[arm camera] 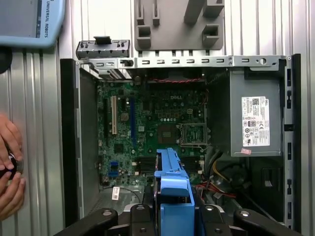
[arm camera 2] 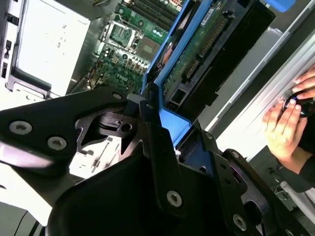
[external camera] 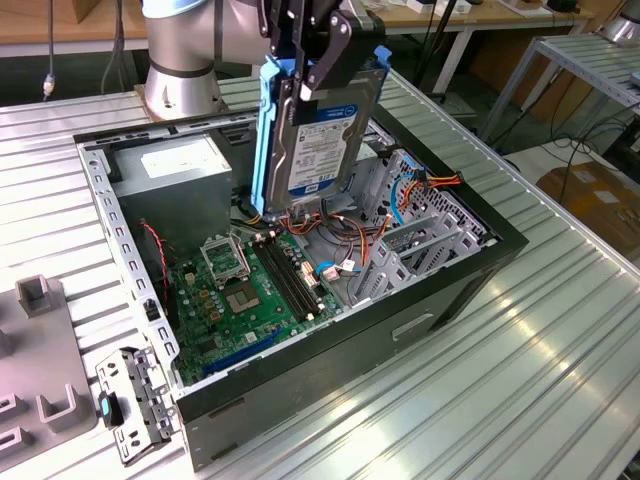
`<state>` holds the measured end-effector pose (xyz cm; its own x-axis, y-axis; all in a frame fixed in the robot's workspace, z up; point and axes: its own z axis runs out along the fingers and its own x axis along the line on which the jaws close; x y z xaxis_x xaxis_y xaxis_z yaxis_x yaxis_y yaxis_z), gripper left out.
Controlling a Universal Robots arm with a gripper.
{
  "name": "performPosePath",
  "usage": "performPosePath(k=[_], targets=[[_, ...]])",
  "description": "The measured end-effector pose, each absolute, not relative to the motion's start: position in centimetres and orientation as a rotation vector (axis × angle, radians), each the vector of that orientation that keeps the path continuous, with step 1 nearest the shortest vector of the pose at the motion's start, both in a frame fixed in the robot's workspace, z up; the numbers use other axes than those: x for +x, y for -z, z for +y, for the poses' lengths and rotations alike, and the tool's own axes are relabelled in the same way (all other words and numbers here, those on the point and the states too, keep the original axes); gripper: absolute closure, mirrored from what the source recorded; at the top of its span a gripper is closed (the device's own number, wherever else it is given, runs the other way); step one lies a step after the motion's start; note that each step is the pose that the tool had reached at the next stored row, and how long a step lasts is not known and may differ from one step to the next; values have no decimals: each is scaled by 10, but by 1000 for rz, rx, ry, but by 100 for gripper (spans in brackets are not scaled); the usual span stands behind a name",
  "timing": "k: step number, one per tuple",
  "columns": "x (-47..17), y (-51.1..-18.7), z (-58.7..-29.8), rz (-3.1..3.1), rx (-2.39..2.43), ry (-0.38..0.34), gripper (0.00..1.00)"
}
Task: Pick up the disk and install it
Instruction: 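Insert the disk into the insertion slot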
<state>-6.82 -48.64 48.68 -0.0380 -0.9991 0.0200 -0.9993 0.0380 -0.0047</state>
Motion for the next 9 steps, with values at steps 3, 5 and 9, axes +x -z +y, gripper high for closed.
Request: performPosePath(k=[3,5,9], targets=[[-62,-487,-487,-2255,2171,-27,63],[-59,-487,-489,-2255,2171,-27,63],[-56,-486,-499,-2255,2171,-27,63]])
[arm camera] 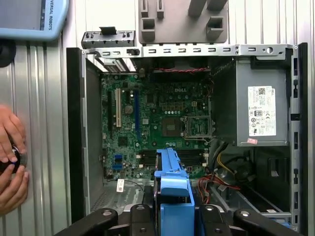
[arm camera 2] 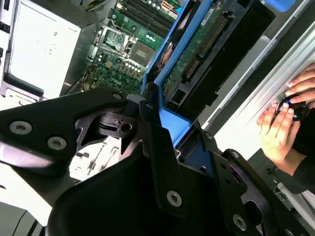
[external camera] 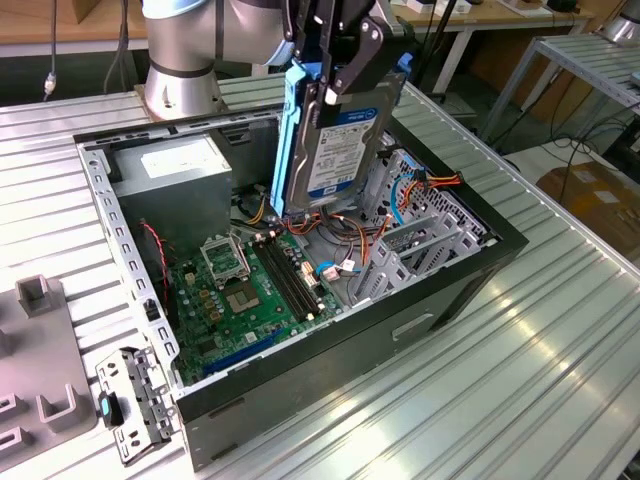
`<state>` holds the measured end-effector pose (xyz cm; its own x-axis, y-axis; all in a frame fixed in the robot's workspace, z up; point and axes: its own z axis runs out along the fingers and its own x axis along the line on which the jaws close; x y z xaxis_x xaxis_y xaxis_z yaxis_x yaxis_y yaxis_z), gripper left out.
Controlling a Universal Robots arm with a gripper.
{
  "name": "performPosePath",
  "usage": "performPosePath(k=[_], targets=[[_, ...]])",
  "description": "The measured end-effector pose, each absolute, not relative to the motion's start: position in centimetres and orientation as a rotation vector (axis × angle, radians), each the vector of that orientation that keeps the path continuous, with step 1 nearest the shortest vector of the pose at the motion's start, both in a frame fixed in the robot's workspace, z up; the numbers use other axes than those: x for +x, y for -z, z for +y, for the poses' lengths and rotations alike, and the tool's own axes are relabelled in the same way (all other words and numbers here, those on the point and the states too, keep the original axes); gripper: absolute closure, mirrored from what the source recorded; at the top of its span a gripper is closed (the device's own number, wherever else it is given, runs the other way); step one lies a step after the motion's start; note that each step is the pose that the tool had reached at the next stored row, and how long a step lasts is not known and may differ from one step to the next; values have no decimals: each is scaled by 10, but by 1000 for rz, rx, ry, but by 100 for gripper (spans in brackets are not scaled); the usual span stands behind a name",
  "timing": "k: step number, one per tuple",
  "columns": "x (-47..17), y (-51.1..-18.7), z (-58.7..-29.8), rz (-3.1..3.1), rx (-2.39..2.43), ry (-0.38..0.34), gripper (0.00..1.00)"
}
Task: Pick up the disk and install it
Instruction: 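Insert the disk into the insertion slot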
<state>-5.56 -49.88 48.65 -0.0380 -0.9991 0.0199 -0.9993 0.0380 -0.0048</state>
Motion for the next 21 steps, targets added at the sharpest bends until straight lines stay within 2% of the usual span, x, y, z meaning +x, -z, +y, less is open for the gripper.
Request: performPosePath(k=[8,21], targets=[[-50,-486,-522,-2255,2171,-27,63],[-17,-485,-535,-2255,2171,-27,63]])
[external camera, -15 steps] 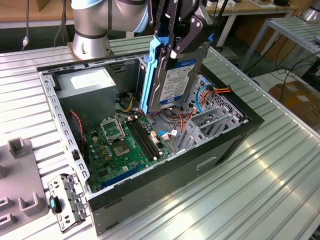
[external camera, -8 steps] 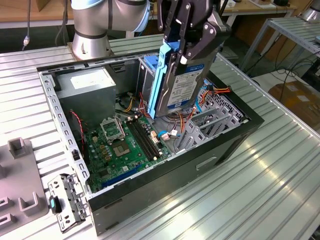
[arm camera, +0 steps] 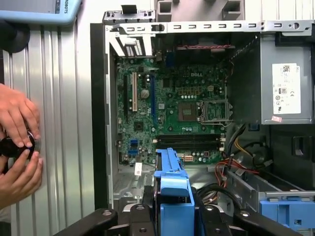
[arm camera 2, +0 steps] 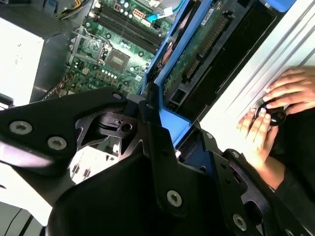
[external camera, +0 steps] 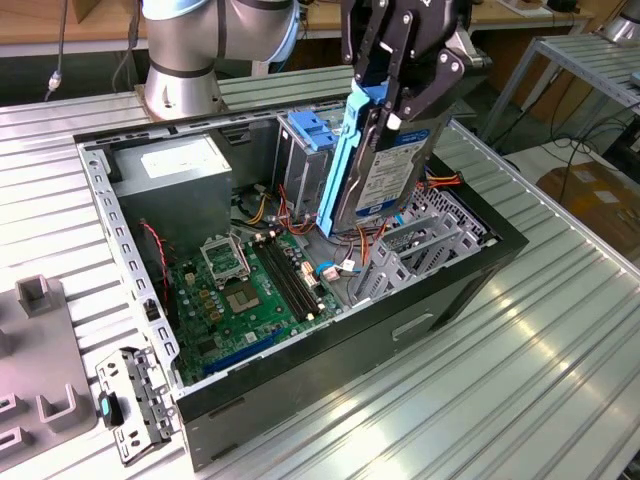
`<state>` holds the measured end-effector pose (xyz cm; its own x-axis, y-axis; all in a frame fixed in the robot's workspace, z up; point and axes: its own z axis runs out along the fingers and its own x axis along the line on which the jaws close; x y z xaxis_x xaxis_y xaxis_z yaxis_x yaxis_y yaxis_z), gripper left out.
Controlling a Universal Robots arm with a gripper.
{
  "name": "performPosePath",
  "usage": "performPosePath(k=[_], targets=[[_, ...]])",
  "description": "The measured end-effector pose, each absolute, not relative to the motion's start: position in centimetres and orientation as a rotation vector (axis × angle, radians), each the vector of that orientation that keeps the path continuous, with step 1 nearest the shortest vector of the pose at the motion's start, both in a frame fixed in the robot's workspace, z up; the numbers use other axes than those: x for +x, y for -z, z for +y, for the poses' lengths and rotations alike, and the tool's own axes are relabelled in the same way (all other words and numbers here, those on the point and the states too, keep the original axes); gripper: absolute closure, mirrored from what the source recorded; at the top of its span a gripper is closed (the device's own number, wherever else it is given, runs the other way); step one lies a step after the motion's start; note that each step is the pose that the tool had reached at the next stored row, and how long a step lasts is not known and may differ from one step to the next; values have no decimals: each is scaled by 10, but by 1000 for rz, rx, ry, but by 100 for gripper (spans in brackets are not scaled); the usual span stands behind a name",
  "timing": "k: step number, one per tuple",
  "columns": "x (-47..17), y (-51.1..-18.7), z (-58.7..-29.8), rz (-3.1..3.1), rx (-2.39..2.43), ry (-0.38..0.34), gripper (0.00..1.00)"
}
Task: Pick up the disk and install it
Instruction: 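Insert the disk into the insertion slot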
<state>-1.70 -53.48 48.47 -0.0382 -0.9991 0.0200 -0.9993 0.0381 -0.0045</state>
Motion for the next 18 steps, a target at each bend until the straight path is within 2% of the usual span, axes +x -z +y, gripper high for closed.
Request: performPosePath(k=[18], targets=[[47,-474,-551,-2255,2171,-27,63]])
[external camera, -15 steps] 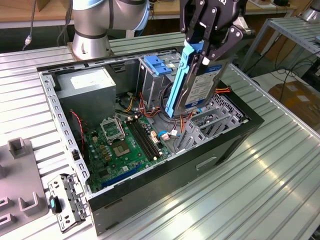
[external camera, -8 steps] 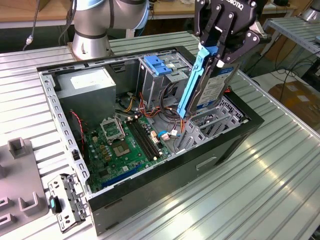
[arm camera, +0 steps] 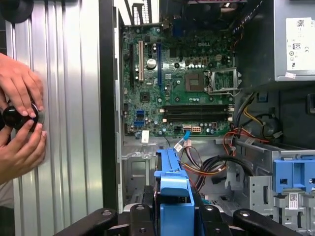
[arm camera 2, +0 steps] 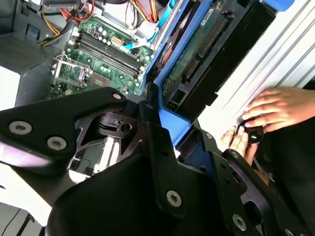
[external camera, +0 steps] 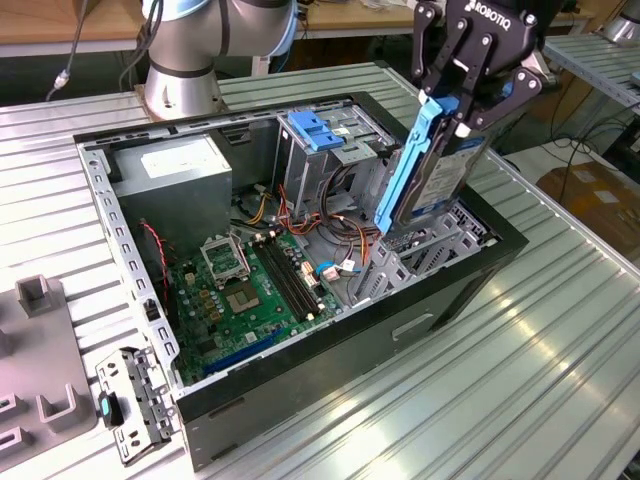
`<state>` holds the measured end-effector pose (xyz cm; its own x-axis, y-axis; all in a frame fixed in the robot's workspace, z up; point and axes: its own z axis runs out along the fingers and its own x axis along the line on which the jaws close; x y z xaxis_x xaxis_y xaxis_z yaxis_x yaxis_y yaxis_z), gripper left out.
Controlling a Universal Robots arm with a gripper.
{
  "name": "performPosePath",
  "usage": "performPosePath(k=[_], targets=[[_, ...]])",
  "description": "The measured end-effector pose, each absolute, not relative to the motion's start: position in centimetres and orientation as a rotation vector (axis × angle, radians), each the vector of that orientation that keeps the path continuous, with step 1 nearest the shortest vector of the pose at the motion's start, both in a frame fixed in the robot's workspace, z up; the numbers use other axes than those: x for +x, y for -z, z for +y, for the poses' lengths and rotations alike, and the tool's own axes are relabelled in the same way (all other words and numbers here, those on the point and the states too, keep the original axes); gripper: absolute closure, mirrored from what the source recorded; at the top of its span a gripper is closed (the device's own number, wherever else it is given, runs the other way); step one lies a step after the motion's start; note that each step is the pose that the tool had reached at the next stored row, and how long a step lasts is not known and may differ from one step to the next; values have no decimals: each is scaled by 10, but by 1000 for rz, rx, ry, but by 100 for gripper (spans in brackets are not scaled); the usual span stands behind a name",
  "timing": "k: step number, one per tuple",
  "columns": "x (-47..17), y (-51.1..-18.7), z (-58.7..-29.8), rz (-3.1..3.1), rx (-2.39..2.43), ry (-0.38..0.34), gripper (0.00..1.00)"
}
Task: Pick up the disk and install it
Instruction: 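Insert the disk into the insertion slot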
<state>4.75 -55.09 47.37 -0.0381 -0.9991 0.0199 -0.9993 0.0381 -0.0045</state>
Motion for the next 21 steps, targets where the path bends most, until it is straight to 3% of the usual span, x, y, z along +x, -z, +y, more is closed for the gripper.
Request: performPosePath(k=[21], targets=[[65,-450,-558,-2249,2165,-14,63]])
